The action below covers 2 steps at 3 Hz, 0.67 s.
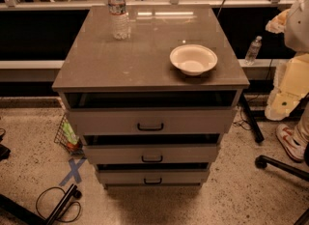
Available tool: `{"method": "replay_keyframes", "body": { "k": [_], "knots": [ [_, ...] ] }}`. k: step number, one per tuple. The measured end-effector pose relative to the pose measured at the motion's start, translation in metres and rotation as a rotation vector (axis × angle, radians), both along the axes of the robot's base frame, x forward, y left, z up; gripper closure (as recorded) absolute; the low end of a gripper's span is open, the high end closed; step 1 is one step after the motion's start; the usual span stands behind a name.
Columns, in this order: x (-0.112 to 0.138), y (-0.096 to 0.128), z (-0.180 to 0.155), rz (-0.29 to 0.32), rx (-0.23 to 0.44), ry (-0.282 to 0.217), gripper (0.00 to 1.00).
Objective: Open top drawer
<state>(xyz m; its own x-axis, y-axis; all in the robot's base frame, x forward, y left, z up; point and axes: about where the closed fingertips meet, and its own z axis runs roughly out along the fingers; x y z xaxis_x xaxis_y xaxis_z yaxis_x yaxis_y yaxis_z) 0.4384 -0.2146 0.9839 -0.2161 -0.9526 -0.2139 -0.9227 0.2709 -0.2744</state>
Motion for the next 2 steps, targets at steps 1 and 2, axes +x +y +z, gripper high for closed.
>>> {"method": "replay_keyframes", "body": {
  "k": [1,2],
  "knots": [
    [0.000,0.000,0.000,0.000,0.000,0.000,0.00],
    [0.007,0.002,-0.027,0.013,0.055,-0.009,0.00]
  ]
}}
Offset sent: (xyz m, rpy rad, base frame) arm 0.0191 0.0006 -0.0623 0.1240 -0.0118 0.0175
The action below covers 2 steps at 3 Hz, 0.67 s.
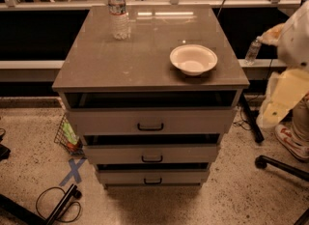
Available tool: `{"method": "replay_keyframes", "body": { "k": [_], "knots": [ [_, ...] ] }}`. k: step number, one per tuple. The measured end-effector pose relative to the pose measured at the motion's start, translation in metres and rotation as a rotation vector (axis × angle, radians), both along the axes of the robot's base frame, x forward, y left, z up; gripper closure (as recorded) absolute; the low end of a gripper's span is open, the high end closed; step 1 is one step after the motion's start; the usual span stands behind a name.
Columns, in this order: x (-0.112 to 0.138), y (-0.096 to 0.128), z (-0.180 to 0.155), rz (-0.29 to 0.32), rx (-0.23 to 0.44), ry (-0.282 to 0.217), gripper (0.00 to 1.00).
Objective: Open top drawer
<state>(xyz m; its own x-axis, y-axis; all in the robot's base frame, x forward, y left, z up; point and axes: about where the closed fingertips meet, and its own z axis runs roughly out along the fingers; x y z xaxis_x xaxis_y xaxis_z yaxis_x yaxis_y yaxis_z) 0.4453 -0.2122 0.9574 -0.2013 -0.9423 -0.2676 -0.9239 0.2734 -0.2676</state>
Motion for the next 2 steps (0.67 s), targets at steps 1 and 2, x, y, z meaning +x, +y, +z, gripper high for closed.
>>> {"method": "replay_keyframes", "body": {
  "k": [1,2],
  "knots": [
    [0.011,0.005,-0.040,0.041,0.081,-0.044,0.00],
    [0.019,0.020,-0.090,0.133,0.157,-0.142,0.00]
  ]
}}
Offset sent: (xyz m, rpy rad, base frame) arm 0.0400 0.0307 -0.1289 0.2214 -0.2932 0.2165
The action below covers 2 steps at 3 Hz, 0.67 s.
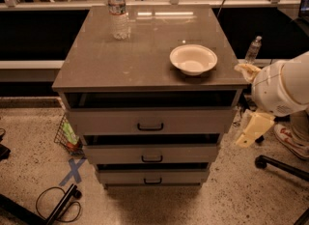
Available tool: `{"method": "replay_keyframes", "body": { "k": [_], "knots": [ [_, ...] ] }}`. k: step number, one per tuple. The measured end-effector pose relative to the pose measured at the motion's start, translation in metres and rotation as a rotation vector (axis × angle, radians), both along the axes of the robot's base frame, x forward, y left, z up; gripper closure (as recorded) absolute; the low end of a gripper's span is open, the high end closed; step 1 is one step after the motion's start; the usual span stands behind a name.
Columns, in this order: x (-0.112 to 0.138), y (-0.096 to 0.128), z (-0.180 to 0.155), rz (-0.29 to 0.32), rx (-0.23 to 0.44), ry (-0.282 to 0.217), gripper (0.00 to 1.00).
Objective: Open top drawer
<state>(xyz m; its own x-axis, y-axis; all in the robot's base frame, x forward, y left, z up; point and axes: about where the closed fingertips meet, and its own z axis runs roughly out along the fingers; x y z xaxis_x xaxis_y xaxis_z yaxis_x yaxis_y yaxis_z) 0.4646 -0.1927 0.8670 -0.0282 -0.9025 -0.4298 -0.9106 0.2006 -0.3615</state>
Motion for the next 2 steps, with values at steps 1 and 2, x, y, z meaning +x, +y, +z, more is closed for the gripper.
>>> {"method": "replay_keyframes", "body": {
  "k": [1,2],
  "knots": [
    [0.0117,0.0100,-0.0284,0.053,0.029,-0.080,0.00],
    [0.0114,0.0156,-0.0368,0.056,0.023,-0.073,0.00]
  ]
}}
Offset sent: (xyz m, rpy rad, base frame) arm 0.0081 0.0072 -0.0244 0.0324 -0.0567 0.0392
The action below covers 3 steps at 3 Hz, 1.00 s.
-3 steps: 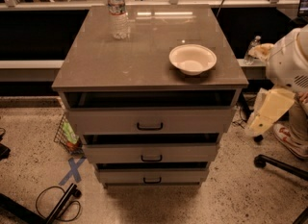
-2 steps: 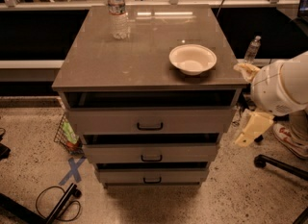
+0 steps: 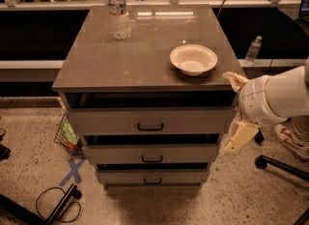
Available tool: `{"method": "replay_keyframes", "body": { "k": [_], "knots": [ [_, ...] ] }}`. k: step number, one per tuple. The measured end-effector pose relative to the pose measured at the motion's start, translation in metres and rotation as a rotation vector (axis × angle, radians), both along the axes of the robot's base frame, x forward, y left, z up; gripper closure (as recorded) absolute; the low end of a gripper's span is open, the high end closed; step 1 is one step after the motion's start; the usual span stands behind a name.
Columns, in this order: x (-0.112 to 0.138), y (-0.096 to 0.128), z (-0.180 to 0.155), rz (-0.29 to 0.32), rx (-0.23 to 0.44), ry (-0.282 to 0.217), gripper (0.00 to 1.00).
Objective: Open top drawer
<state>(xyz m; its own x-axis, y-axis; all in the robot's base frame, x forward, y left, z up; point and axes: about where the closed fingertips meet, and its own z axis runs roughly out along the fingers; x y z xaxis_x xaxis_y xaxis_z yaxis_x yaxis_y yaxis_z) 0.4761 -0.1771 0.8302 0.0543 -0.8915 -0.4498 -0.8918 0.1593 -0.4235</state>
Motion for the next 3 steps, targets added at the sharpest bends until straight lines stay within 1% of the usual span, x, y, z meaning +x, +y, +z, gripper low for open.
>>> {"method": "replay_keyframes", "body": {
  "k": [1,2,3],
  "knots": [
    [0.014,0.025,-0.061,0.035,-0.066,0.063,0.00],
    [0.029,0.036,-0.102,0.064,-0.162,0.096,0.00],
    [0.044,0.030,-0.131,0.064,-0.207,0.117,0.00]
  ]
}}
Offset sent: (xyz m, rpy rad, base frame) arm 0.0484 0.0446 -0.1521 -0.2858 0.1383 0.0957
